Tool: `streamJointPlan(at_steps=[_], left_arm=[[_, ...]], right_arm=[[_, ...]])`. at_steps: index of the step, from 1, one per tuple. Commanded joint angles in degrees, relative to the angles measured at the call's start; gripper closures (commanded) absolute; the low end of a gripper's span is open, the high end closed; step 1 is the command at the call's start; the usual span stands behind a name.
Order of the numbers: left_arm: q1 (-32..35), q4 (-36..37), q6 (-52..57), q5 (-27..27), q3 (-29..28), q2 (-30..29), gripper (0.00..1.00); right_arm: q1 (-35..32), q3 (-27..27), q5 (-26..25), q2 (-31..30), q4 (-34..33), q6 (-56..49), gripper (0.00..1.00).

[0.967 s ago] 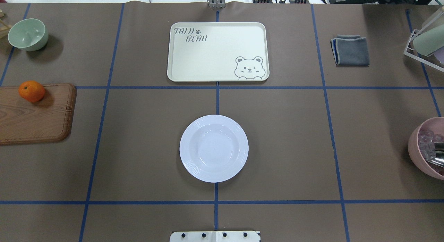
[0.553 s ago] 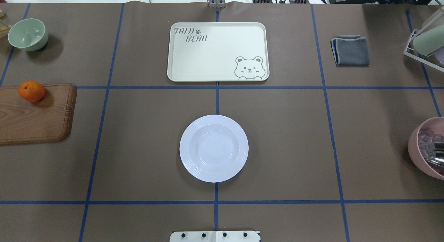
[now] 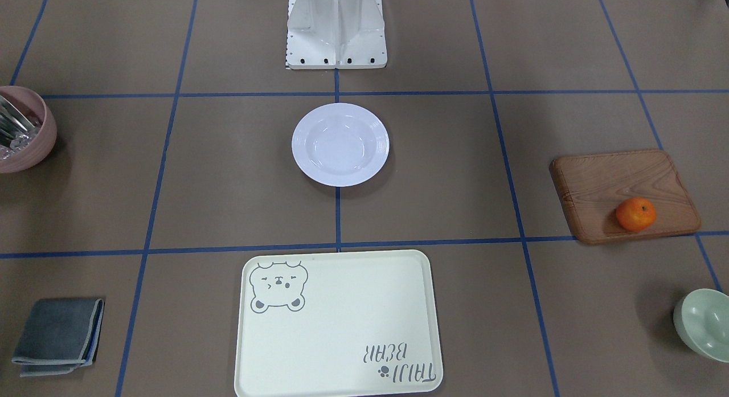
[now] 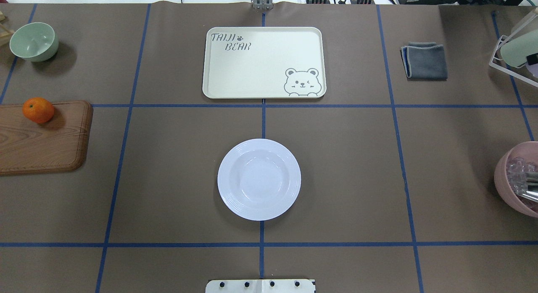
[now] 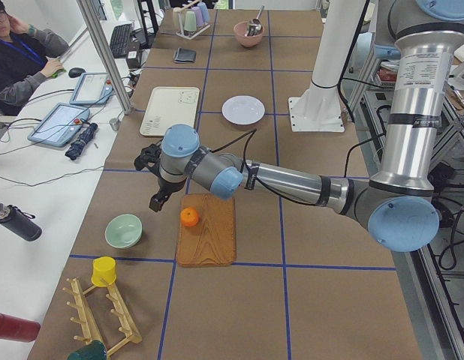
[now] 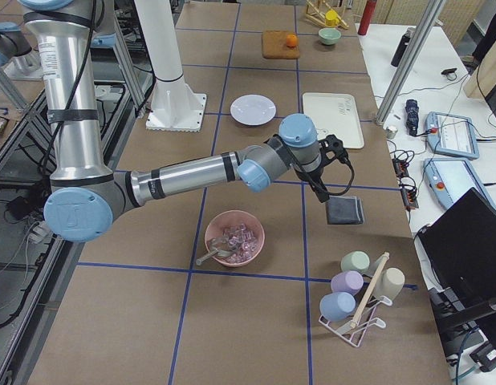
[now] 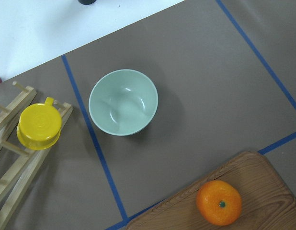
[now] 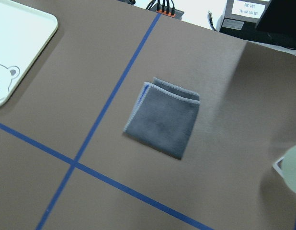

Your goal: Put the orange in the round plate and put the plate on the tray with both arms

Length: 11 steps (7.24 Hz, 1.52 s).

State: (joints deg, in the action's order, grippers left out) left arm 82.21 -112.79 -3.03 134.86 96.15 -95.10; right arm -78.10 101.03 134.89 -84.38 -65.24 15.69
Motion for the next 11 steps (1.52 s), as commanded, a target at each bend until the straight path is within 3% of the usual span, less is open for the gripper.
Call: streamJointPlan(at_steps=[1, 3, 4, 7, 11], left_arm=[[-7.92, -4.43, -8.91, -0.82, -2.18, 0.18, 0.02], [-9.69, -5.86, -13.81, -1.09, -7.45, -0.08, 0.02], [-11.01, -7.86, -14.89, -2.57, -8.6, -0.08, 0.02], [-16.72, -17.09, -22.71, -7.92, -13.61, -0.26, 0.02], [-18.23, -17.29, -23.51, -10.05, -17.39, -2.36, 0.02]], right_arm=[[11.87, 3.54, -10.9, 2.72, -0.15, 22.88, 0.0], [19.8, 4.79, -17.61, 2.9, -0.24, 32.52, 0.0], [20.96, 4.87, -18.42, 2.9, -0.07, 33.43, 0.0], [21.06, 4.79, -18.7, 2.81, 0.02, 33.44, 0.0], [21.06, 4.61, -18.96, 2.72, 0.02, 33.44, 0.0]])
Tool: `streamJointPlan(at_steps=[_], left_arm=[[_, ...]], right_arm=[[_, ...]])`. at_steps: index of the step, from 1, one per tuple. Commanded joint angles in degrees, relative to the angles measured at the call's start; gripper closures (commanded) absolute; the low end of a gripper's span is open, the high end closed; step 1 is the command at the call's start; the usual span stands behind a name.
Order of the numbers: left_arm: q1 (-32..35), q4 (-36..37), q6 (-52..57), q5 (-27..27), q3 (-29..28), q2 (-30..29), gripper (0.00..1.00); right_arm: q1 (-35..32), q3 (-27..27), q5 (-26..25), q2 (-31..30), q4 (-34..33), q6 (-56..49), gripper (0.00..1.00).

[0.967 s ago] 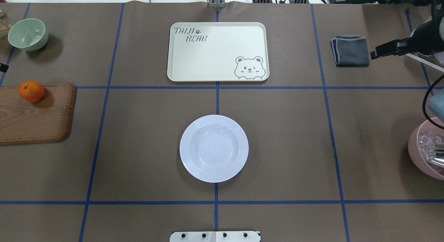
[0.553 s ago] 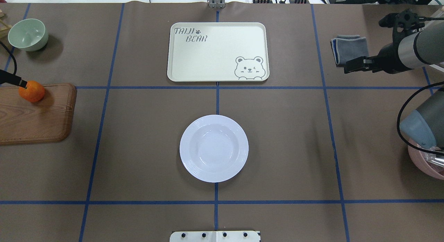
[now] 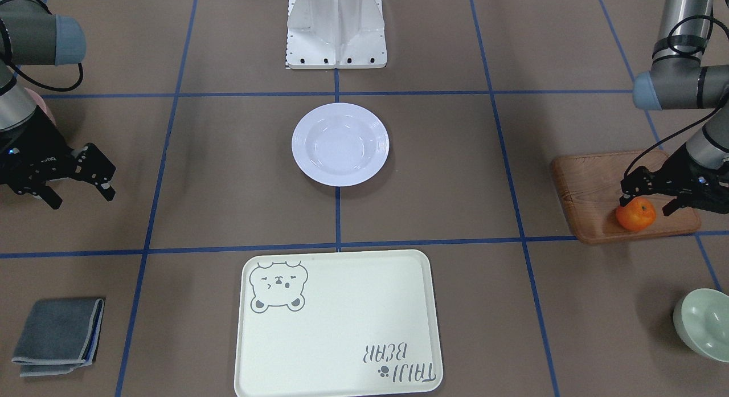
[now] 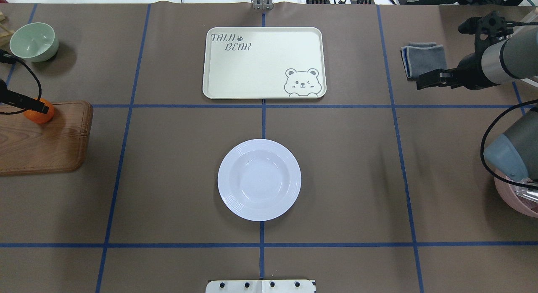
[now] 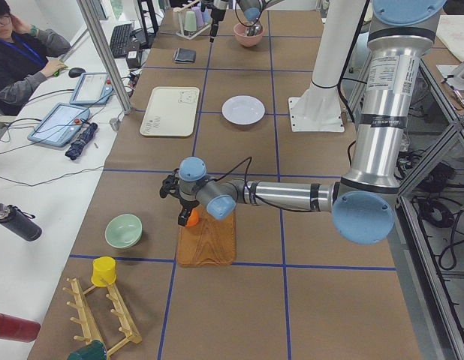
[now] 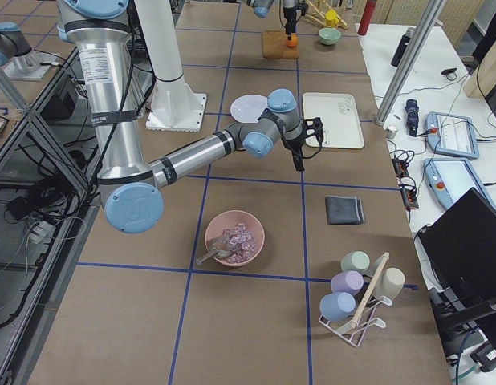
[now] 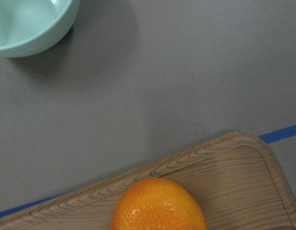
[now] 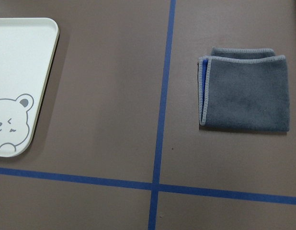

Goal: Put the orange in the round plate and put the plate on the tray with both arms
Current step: 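Reach the left gripper to the orange on the wooden tray and grasp it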

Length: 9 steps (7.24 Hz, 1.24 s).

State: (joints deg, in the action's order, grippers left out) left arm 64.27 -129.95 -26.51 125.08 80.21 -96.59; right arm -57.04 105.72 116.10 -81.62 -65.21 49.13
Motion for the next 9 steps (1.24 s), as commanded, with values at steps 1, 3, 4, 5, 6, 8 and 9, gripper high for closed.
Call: streamJointPlan(at_steps=[1, 3, 4, 5, 6, 8, 9], left_arm=[[-0.63, -0.13, -0.03, -0.28, -1.89, -1.32, 0.02], [-1.78, -0.13, -0.03, -1.49, -1.9, -1.41, 0.15], [-1.78, -0.13, 0.05, -1.77, -2.16, -1.41, 0.44], [-1.78, -0.39, 0.49, -1.68, -1.9, -1.23, 0.79], [-1.69, -0.74, 0.58, -1.07, -1.2, -1.15, 1.0], [-1.08, 0.31, -1.59, 1.21, 2.4, -3.85, 1.0], [-1.43, 2.05, -11.45, 0.96, 4.76, -6.57, 1.0]], right_arm=[[0.0, -0.17, -0.35, -0.03, -0.01, 0.0, 0.0], [0.0, -0.34, -0.35, -0.03, -0.01, 0.0, 0.0], [0.0, -0.43, -0.35, -0.03, -0.01, 0.0, 0.0], [0.0, -0.43, -0.35, -0.03, -0.01, 0.0, 0.0], [0.0, -0.43, -0.35, -0.03, 0.08, 0.0, 0.0], [0.0, -0.43, -0.26, 0.05, 0.17, 0.0, 0.0], [0.0, -0.43, -0.26, 0.05, 0.17, 0.0, 0.0]])
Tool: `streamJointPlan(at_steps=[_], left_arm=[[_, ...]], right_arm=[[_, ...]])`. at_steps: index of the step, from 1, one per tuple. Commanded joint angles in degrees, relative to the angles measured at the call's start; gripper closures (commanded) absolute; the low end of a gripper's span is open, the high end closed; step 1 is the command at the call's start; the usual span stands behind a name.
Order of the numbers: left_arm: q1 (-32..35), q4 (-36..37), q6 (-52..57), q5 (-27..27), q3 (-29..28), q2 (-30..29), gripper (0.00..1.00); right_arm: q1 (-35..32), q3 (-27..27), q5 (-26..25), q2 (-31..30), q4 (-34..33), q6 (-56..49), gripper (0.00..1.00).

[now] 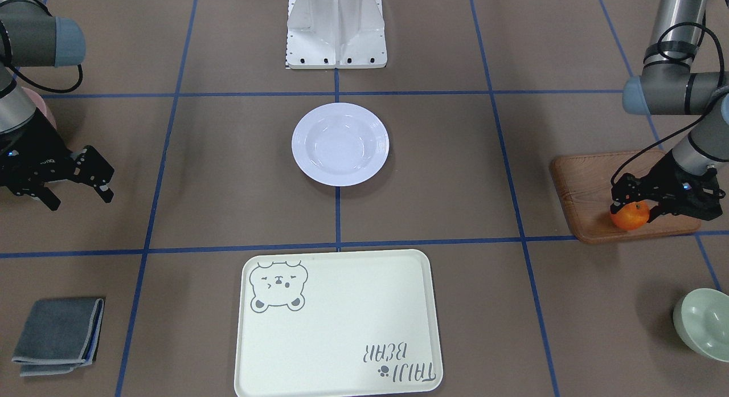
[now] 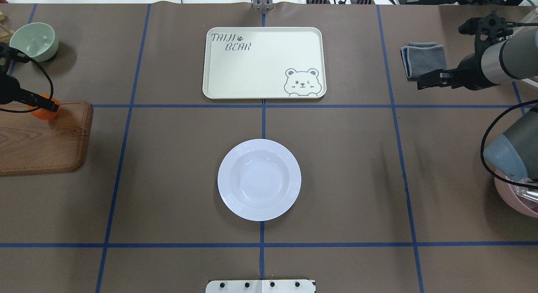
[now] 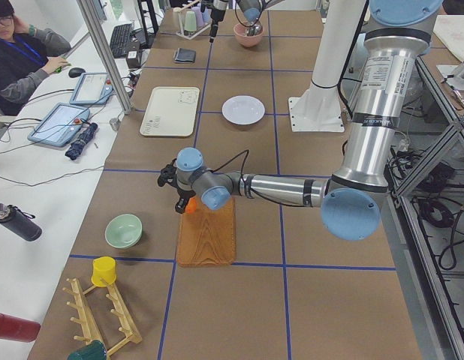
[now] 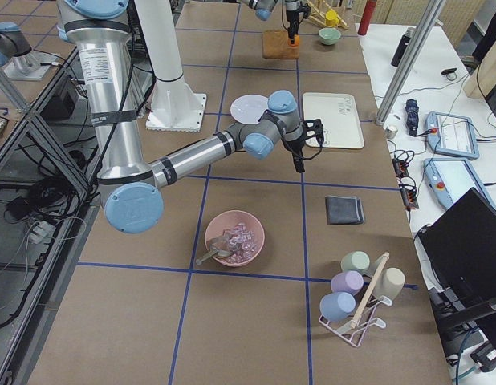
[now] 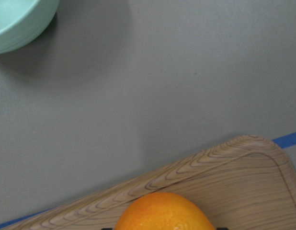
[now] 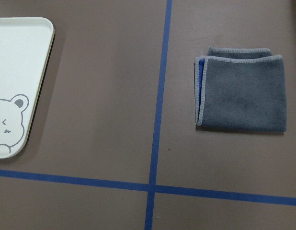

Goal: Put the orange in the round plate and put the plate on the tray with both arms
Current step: 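Reach the left gripper to the orange on the wooden tray and grasp it, then carry the orange with the left gripper onto the white plate while the right arm approaches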

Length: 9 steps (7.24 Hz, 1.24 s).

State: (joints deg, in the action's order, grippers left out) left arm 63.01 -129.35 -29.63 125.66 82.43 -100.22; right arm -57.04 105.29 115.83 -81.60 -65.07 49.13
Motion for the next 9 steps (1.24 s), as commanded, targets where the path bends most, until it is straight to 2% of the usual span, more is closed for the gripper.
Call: streamJointPlan(at_steps=[1, 2, 3, 4, 5, 6, 8, 9], left_arm=[[-2.78, 4.08, -14.25, -0.06, 5.78, -5.57, 1.0], [-6.98, 7.33, -19.01, -2.07, 8.77, -7.25, 1.0], [-10.94, 14.06, -23.67, -5.91, 11.24, -12.14, 1.0], [-15.59, 23.35, -27.98, -9.43, 14.65, -16.71, 1.0], [-20.51, 31.97, -32.63, -13.47, 16.95, -21.98, 1.0], [-24.65, 37.19, -37.64, -16.21, 17.32, -26.56, 1.0], [-32.65, 39.43, -44.87, -22.44, 16.63, -31.85, 1.0], [-36.26, 41.61, -47.16, -25.35, 15.66, -34.57, 1.0]], right_arm=[[0.0, 0.0, 0.01, 0.04, 0.03, 0.0, 0.0], [0.09, 0.0, 0.01, 0.13, 0.12, 0.0, 0.0], [0.26, 0.35, 0.1, 0.13, 0.12, 0.18, 0.0], [0.87, 0.87, 0.1, 0.21, 0.21, 1.31, 0.0], [1.92, 1.31, 0.1, 0.22, 3.26, 5.06, 0.0], [2.98, 0.8, 0.19, 0.13, 8.85, 13.1, 0.0], [6.49, 1.14, -0.51, 0.22, 13.99, 31.48, 0.01], [9.2, 1.14, -3.56, 0.22, 17.23, 40.08, 0.01]])
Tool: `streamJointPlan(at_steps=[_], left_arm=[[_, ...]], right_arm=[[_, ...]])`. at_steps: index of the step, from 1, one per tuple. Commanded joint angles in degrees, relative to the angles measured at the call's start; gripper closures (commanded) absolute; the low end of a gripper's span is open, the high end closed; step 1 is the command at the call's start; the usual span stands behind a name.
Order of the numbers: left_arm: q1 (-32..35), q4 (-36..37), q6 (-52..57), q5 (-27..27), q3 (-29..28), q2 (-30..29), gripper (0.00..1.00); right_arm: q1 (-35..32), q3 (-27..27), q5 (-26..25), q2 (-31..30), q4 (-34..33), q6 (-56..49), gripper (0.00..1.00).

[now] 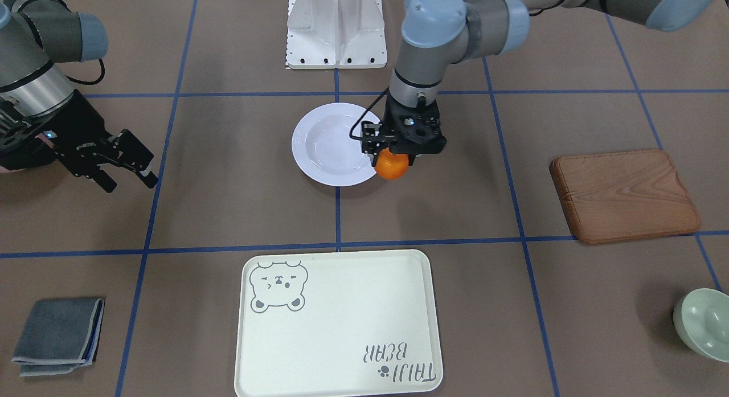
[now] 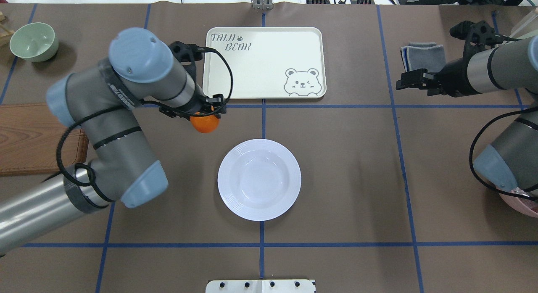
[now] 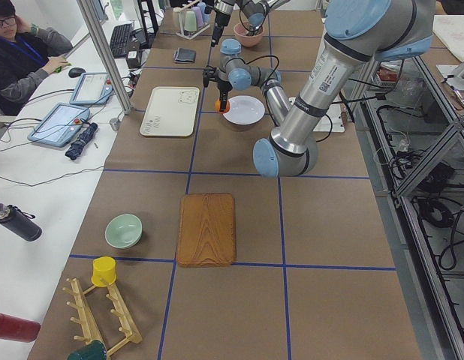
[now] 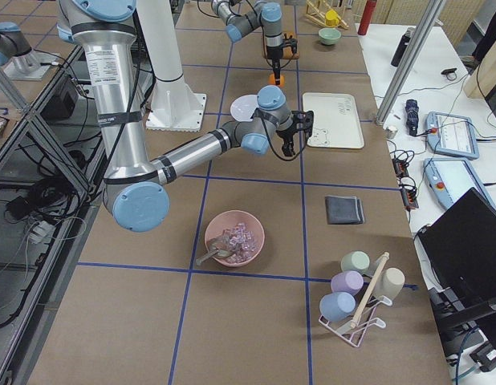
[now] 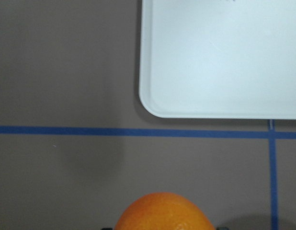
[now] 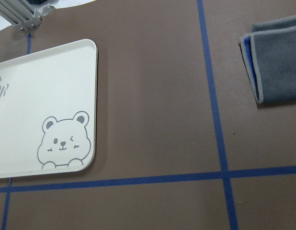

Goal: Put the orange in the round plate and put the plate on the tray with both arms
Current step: 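Carry the orange with the left gripper onto the white plate while the right arm approaches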

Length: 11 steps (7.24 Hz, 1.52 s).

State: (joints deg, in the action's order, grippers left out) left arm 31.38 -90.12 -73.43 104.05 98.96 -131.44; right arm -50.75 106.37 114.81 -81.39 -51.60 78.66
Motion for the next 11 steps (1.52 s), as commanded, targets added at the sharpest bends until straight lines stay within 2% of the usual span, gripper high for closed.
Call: streamJointPlan(at_steps=[1, 2, 3, 5, 6, 7, 9, 10, 11], left_arm=[[-7.36, 2.93, -4.43, -7.07, -3.4, -4.77, 1.0], [-10.0, 2.76, -4.44, -9.8, -5.08, -4.79, 1.0], [-11.5, 2.58, -4.61, -10.18, -6.14, -4.79, 1.0], [-12.57, 2.14, -4.62, -12.01, -7.91, -4.79, 0.54], [-12.66, 2.14, -4.44, -12.12, -8.0, -4.79, 0.09], [-12.83, 2.14, -4.53, -12.55, -8.0, -4.79, 0.02], [-12.75, 2.14, -4.09, -13.79, -6.52, -4.7, 0.02], [-10.92, 2.75, -2.0, -13.09, -3.02, -4.35, 0.02], [-6.46, 3.28, 4.02, -10.21, 0.93, -1.74, 0.02]], right_arm=[[6.59, -0.2, -7.01, 0.01, 7.09, 18.2, 0.0], [10.03, -0.03, -11.49, 0.01, 9.3, 19.5, 0.0], [12.15, 0.24, -14.06, 0.01, 9.84, 22.29, 0.0], [15.32, 0.24, -17.77, 0.01, 11.43, 22.67, 0.0], [16.12, 0.33, -18.21, 0.01, 11.43, 22.67, 0.0], [17.43, 0.24, -20.05, 0.01, 11.78, 22.67, 0.0], [19.11, 0.33, -21.99, 0.01, 11.78, 22.67, 0.0], [20.33, 0.33, -23.22, 0.01, 11.78, 22.85, 0.0], [22.26, 0.68, -25.84, 0.01, 11.78, 24.33, 0.0]])
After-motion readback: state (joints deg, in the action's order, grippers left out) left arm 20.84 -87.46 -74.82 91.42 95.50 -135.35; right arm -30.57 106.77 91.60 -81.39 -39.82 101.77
